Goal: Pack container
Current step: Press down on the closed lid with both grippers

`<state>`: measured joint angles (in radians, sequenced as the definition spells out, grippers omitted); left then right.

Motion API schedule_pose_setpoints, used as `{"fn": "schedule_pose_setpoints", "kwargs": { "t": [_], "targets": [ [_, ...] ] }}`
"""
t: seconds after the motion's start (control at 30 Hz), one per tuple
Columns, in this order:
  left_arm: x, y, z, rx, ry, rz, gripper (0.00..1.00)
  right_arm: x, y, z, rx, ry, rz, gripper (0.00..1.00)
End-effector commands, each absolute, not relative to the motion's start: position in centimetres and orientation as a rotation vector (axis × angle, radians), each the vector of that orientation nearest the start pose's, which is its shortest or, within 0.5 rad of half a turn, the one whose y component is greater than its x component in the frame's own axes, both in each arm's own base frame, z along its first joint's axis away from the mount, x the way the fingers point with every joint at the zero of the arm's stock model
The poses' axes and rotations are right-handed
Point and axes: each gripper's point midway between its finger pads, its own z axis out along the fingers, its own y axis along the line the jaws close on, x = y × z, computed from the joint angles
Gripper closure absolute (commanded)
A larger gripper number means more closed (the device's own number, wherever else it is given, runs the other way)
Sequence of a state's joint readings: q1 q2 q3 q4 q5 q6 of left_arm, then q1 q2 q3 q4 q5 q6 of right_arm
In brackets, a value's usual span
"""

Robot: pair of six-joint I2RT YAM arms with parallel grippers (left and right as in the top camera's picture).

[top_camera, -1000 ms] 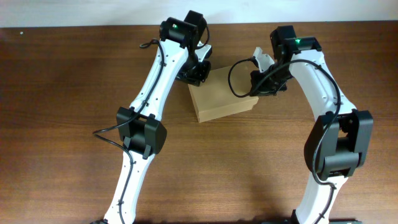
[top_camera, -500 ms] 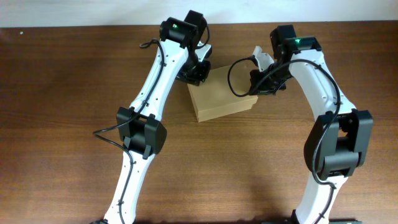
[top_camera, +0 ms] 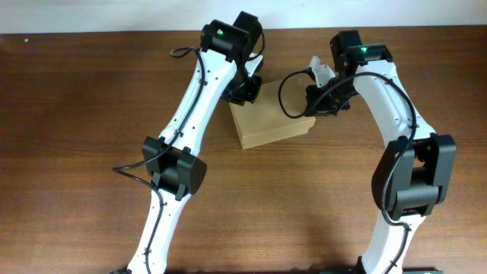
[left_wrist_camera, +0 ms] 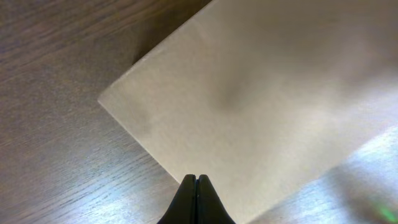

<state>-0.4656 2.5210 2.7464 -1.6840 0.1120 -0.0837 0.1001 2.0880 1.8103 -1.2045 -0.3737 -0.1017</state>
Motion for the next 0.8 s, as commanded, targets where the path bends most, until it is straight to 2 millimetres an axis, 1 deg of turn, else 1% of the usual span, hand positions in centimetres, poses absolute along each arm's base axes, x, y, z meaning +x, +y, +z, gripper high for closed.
{"fn": "schedule_pose_setpoints", "kwargs": {
  "t": [0.0, 0.13, 0.23, 0.33, 0.77],
  "targets": [
    [41.9, -24.7, 15.6, 0.592, 2.96, -0.225, 0.98, 41.6, 10.4, 9.2, -0.339, 3.008, 0.518, 0.96],
    [41.6, -25.0, 15.4, 0.6, 2.967, -0.222, 0.98, 41.6, 10.2, 9.1, -0.338, 3.012, 0.5, 0.96],
    [41.4, -25.0, 14.8, 0.597, 2.99, -0.21, 0.98, 41.6, 10.1, 9.1, -0.338, 3.012, 0.495, 0.96],
    [41.4, -24.3, 13.9, 0.595, 3.01, -0.148, 0.98, 41.7, 9.8, 9.0, -0.337, 3.013, 0.465, 0.96],
    [41.1, -24.1, 10.0, 0.606, 3.083, -0.114, 0.98, 42.1, 9.8, 9.0, -0.339, 2.999, 0.459, 0.96]
  ]
}}
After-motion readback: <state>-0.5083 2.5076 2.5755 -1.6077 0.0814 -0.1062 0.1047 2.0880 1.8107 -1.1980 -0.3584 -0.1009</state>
